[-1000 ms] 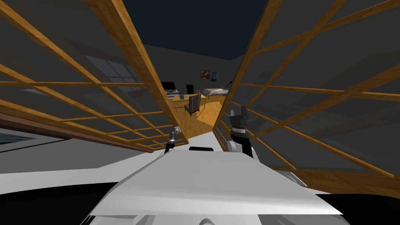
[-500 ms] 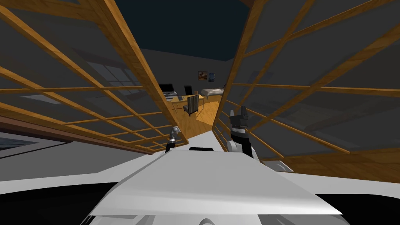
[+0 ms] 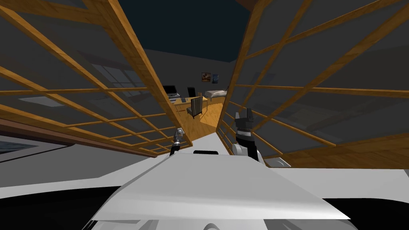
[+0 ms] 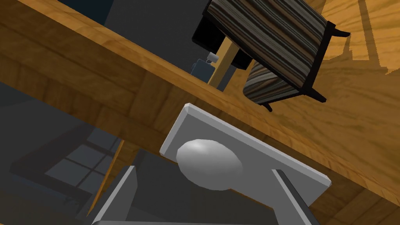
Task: Pull the door open
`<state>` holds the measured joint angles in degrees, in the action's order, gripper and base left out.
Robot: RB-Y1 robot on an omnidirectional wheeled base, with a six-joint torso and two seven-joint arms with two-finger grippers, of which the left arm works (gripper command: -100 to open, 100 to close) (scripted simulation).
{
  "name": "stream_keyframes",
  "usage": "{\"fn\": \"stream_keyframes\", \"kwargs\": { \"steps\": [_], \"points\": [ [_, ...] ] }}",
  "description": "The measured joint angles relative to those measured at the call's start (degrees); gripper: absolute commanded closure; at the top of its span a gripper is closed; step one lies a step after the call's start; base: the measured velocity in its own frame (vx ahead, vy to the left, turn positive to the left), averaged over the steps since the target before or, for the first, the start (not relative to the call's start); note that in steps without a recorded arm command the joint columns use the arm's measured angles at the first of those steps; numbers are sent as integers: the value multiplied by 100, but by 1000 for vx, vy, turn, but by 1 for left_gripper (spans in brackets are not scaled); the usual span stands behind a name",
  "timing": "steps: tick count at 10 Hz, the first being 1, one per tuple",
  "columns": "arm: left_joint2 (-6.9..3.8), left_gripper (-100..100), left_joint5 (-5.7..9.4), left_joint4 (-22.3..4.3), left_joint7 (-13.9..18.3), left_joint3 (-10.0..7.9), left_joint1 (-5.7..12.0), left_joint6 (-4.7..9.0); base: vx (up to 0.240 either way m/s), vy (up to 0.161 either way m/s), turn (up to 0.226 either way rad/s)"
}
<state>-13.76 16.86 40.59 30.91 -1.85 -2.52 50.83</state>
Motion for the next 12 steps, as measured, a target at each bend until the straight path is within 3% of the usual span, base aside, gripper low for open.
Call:
{"fn": "stream_keyframes", "kwargs": {
  "steps": [12],
  "points": [
    [160,-100,836,190,1756,285,54,-109,-60,12,-44]
  ]
}}
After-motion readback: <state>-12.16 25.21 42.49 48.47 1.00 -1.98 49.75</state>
